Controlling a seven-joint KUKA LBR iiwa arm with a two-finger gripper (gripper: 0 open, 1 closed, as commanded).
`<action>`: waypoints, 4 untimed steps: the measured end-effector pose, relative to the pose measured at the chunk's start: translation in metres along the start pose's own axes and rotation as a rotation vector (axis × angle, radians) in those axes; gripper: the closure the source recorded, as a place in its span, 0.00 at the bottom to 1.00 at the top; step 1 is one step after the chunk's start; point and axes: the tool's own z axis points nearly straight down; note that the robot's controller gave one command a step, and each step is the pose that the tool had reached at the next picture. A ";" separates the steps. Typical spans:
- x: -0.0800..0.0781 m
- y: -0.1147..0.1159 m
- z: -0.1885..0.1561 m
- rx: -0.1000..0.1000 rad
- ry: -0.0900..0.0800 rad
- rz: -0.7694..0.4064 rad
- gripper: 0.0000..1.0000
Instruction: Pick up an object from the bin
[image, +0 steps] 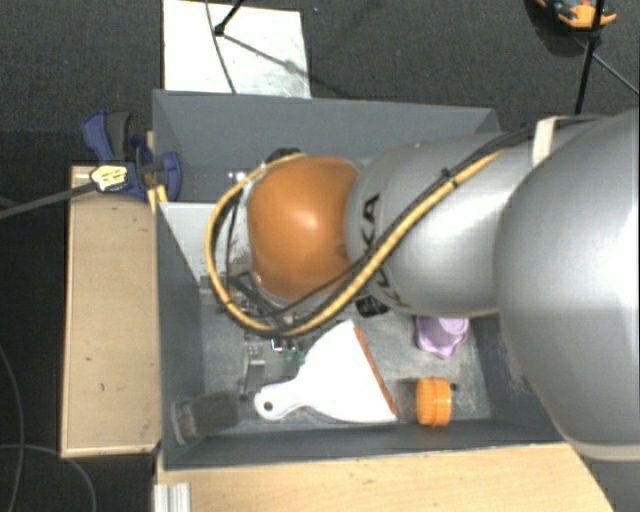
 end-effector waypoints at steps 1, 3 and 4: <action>-0.002 -0.001 -0.005 -0.002 -0.007 0.006 0.00; 0.017 -0.067 0.087 -0.001 -0.006 -0.221 1.00; 0.017 -0.067 0.087 -0.001 -0.005 -0.215 1.00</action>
Offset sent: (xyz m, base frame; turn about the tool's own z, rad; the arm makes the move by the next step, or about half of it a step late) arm -0.0367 -0.0363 -0.0821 -0.0314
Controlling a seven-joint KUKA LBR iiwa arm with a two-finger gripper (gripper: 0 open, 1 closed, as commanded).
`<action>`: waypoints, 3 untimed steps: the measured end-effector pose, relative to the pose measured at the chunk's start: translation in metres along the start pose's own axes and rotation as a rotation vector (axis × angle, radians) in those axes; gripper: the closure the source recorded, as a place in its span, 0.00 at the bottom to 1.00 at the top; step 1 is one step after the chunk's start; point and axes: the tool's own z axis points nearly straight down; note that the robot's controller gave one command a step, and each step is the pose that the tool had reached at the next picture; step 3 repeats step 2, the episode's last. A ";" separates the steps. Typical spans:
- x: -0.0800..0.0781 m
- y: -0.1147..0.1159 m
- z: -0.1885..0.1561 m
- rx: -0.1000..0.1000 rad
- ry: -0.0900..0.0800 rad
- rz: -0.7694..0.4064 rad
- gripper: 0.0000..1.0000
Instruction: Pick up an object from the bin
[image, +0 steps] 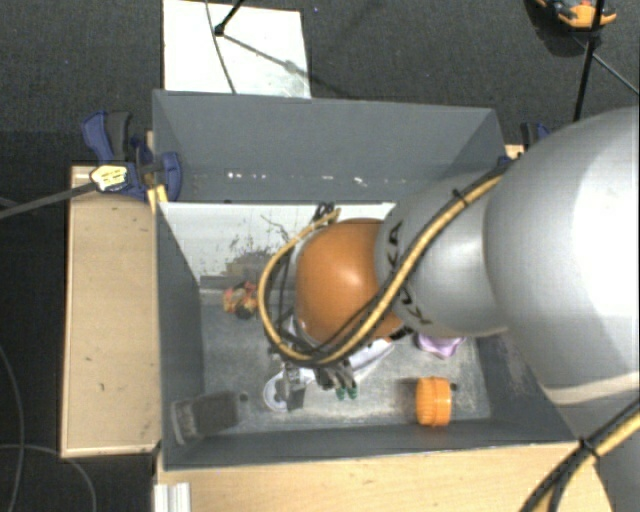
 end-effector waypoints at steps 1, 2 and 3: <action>0.000 0.000 0.000 0.000 0.000 0.000 1.00; 0.015 -0.018 -0.178 0.001 -0.010 -0.032 1.00; 0.015 -0.018 -0.178 0.001 -0.010 -0.032 1.00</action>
Offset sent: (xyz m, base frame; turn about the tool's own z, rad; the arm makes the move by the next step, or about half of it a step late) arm -0.0127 -0.0206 0.1740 -0.0355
